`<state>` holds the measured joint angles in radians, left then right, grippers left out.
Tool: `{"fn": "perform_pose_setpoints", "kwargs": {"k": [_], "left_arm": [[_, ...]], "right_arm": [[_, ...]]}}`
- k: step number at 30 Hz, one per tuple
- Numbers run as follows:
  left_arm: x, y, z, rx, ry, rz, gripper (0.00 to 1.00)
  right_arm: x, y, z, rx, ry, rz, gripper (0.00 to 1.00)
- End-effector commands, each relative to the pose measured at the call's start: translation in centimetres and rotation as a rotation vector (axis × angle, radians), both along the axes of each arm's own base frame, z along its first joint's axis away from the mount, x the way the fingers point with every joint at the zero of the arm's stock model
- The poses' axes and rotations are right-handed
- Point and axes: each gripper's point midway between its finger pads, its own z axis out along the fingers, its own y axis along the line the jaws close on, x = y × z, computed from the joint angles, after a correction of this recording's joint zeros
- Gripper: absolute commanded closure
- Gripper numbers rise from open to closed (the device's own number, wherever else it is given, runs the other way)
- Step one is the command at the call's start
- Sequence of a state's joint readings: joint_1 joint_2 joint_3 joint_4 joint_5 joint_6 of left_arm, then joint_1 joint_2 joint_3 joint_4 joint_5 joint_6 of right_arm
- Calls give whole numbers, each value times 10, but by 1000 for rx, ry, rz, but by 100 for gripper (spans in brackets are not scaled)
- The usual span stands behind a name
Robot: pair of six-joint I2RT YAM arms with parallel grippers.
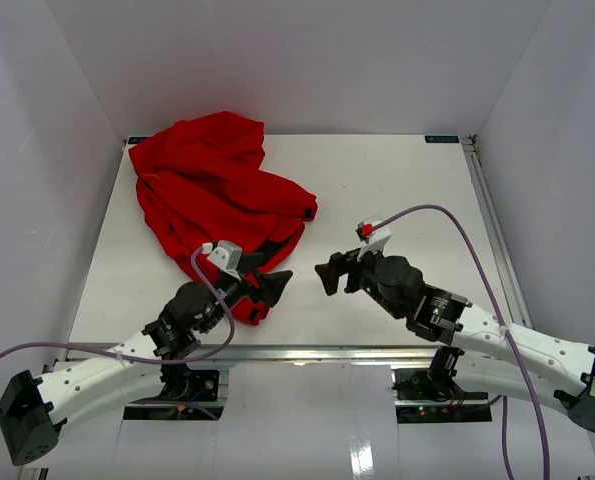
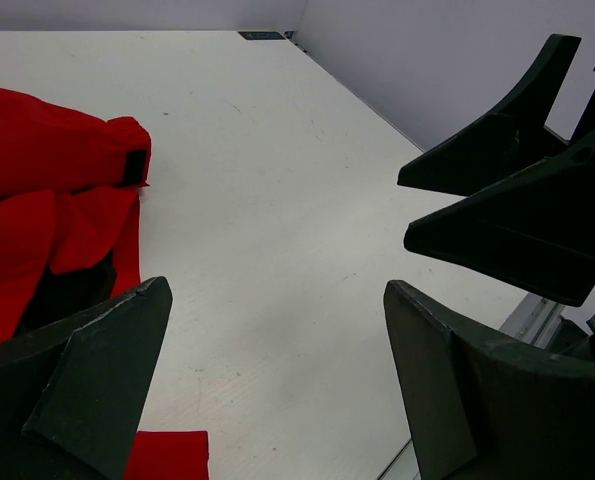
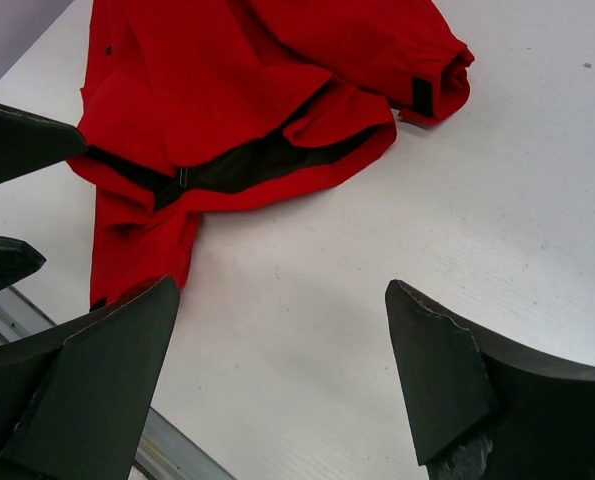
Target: Zip up the jacket
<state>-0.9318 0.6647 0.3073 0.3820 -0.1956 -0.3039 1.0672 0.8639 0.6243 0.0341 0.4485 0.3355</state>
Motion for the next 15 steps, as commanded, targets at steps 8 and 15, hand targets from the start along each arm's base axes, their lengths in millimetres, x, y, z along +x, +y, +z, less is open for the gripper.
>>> {"fn": "perform_pose_setpoints", "kwargs": {"k": [8,15], "left_arm": [[23,41,-4,-55,58,265,2],[27,96,4,-191,103,506,2]], "right_arm": [[24,-7,48,44,-93,-130,10],[80,50,52,-41,-31,23,9]]}}
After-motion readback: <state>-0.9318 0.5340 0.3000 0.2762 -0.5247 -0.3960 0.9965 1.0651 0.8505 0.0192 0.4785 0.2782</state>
